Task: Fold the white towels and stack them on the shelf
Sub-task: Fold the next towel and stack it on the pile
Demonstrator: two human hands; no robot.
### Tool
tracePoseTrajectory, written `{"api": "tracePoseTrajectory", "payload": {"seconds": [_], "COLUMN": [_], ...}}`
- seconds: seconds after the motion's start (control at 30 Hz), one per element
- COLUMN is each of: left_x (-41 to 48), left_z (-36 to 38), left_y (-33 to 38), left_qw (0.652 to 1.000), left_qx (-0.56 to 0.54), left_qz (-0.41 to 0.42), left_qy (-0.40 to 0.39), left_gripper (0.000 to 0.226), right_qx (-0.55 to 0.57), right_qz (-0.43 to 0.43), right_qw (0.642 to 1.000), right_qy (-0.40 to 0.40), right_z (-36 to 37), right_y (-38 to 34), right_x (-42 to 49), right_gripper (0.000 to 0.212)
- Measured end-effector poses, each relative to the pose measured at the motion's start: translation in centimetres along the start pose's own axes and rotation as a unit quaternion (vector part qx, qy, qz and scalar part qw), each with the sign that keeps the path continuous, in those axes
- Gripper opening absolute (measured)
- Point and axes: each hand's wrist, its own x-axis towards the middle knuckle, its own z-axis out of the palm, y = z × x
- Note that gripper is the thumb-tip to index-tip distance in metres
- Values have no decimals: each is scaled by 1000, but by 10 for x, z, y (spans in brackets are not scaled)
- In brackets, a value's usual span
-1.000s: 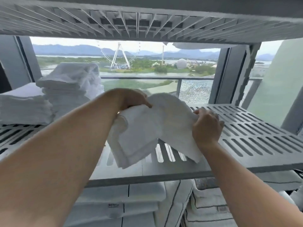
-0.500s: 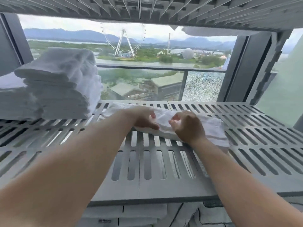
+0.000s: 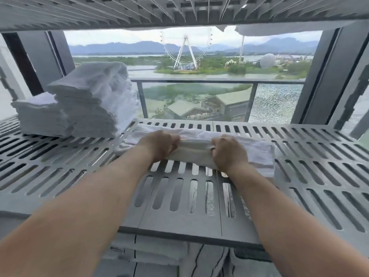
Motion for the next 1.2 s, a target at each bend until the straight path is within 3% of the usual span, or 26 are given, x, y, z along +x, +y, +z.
{"api": "tracePoseTrajectory", "payload": {"seconds": [0.1,0.23,0.3,0.37,0.5,0.6,0.67,0.73,0.83,0.9,1.0,1.1,1.2], "left_x": [-10,-7,0,11,43,73,92,109,130,139,144,145,139], "left_z": [5,8,7,8,2,-10,-14,-12,-8,-3,11,19,17], "left_y": [1,-14,-20,-19,-15,-20,-26,-31,-32,-34,-39,-46,-48], "left_qw": [998,980,978,989,993,994,995,987,941,933,955,964,962], "left_qx": [7,-42,-74,-40,14,42,37,9,-35,-39,-15,-10,22], "left_qz": [-48,-183,-174,-137,-115,-95,-93,-106,-129,-106,-56,-36,-3], "left_qy": [29,-61,-84,-44,-33,-35,5,121,311,341,290,264,274], "left_gripper": [48,75,69,53,37,22,21,18,24,29,24,34,38], "right_qx": [-47,-42,-38,-48,-43,-48,-44,-36,20,63,43,-20,-2], "right_qz": [40,97,114,117,138,152,150,142,99,58,23,20,8], "right_qw": [998,992,986,981,980,983,987,985,959,945,963,983,985], "right_qy": [-3,-70,-119,-144,-134,-92,-21,90,264,316,266,182,170], "right_z": [-4,-5,-7,-7,0,8,12,11,9,9,20,32,37], "right_y": [-1,1,1,-1,-9,-9,-5,-2,-3,-5,-3,2,8], "right_x": [6,19,30,42,66,88,102,115,127,131,132,124,115], "right_gripper": [29,52,60,52,40,32,28,30,23,30,34,38,43]}}
